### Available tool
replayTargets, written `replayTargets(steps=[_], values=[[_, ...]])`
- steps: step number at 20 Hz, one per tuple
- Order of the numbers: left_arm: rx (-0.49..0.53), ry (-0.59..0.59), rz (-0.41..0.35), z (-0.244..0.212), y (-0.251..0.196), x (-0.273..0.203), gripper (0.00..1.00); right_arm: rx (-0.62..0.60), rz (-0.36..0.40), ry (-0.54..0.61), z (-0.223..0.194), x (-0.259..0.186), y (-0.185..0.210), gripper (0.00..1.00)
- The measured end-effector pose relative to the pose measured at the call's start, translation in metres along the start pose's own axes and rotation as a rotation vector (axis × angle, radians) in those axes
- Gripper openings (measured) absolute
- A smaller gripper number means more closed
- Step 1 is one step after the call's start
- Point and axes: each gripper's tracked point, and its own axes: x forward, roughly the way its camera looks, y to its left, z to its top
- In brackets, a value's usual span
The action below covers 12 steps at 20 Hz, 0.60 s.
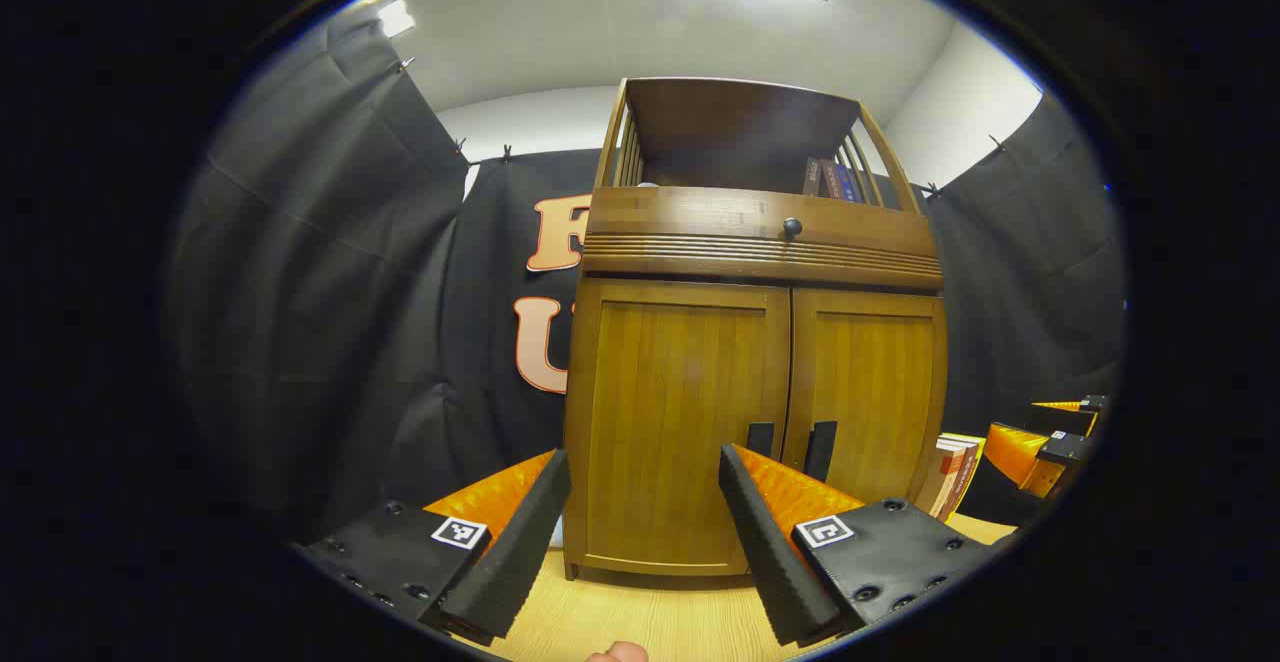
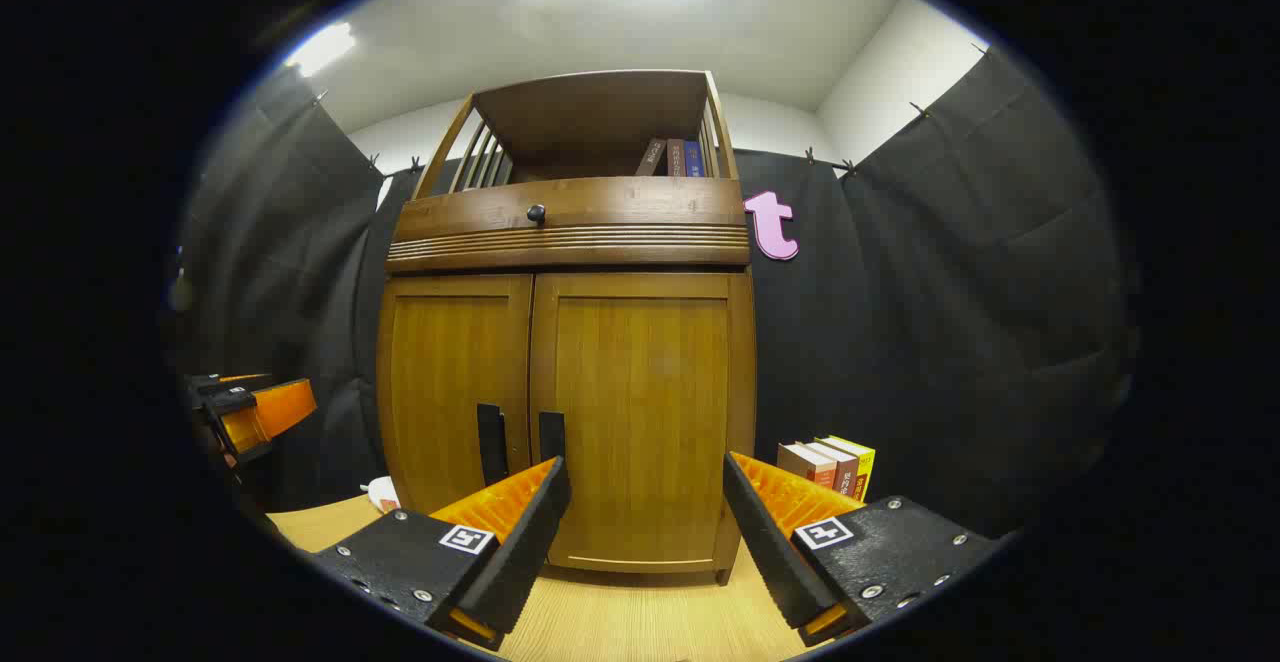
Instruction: Open the right door of the double-door shoe cabinet with the right hand, and open the left door with the left hand.
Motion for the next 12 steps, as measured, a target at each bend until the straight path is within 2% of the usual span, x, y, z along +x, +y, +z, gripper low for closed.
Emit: replayTargets(steps=[12], values=[[0.0,0.002,0.005,0.0,0.0015,-0.0012,0.97,0.004,0.0,0.004,-0.0007,-0.0006,0.0004,0.94]])
